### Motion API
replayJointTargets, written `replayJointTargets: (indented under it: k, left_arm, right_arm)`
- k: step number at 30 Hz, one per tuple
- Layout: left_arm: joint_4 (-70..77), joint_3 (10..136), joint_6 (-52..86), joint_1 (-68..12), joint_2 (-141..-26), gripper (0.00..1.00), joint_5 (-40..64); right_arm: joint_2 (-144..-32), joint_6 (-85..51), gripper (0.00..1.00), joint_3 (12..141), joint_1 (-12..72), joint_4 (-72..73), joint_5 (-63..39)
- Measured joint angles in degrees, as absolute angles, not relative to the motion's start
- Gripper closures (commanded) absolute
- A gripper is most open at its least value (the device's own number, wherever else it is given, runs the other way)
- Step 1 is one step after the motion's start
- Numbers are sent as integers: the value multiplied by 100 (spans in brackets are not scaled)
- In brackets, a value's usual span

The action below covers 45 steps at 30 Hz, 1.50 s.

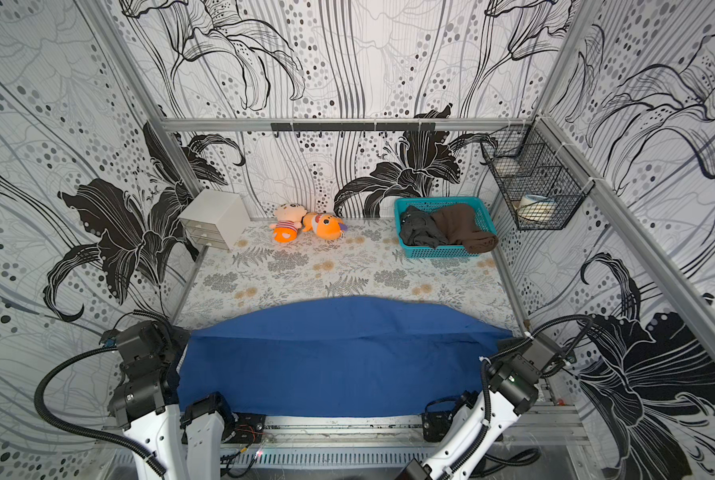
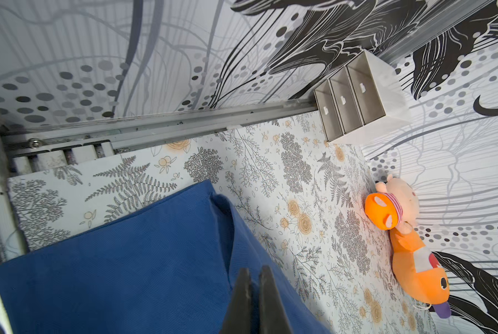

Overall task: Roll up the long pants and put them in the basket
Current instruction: Fold the long pant at the center of the board.

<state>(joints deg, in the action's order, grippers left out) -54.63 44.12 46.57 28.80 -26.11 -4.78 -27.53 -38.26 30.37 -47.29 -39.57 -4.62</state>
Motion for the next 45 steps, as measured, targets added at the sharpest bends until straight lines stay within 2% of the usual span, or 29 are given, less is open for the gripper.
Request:
replayJointTargets:
  k: [5,13,22,23,24,25,26,30,35,37,41,45]
  left_arm:
    - [-5730,4886,4606,2882,-2571,100,-676]
    - [-6020,4965,4574,2882,-2521,100,-847]
    - [-6051,4366,5227,2882,-2353,100,-1052]
    - [-6097,4285,5325,2882,-2257,84,-1111]
    - [-6149,4233,5406,2882,-2132,42,-1181]
    - [-6200,4224,5472,2882,-2008,6,-1258]
    - [-6219,4224,5524,2882,-1872,1,-1356]
    - [-6307,4313,5640,2882,-1498,1,-1761]
    - [-6204,4694,5282,2882,-1800,1,-1743]
    - [-6012,4831,4995,2882,-2134,1,-1396]
    - [-5478,4923,4501,2882,-2980,1,-504]
    - [-4989,4781,4200,2856,-3623,1,491]
  right_arm:
    - [-2733,-3741,100,3203,-4720,-3966,-108]
    - [-2668,-3699,100,3256,-4652,-3942,296]
    - [-2877,-3730,100,3245,-4650,-4189,956]
    - [-2877,-3754,80,3245,-4650,-4254,1059]
    - [-2873,-3800,39,3245,-4650,-4327,1179]
    - [-2864,-3833,5,3245,-4652,-4357,1295]
    - [-2851,-3870,0,3245,-4652,-4383,1437]
    - [-2838,-3988,0,3247,-4652,-4497,1848]
    - [-2591,-3997,0,3299,-4646,-4637,2093]
    - [-2526,-3835,0,3297,-4617,-4425,1710]
    - [-2790,-3437,1,3011,-4525,-3267,-123]
    - [-4073,-3135,1,3162,-3892,-2720,-1400]
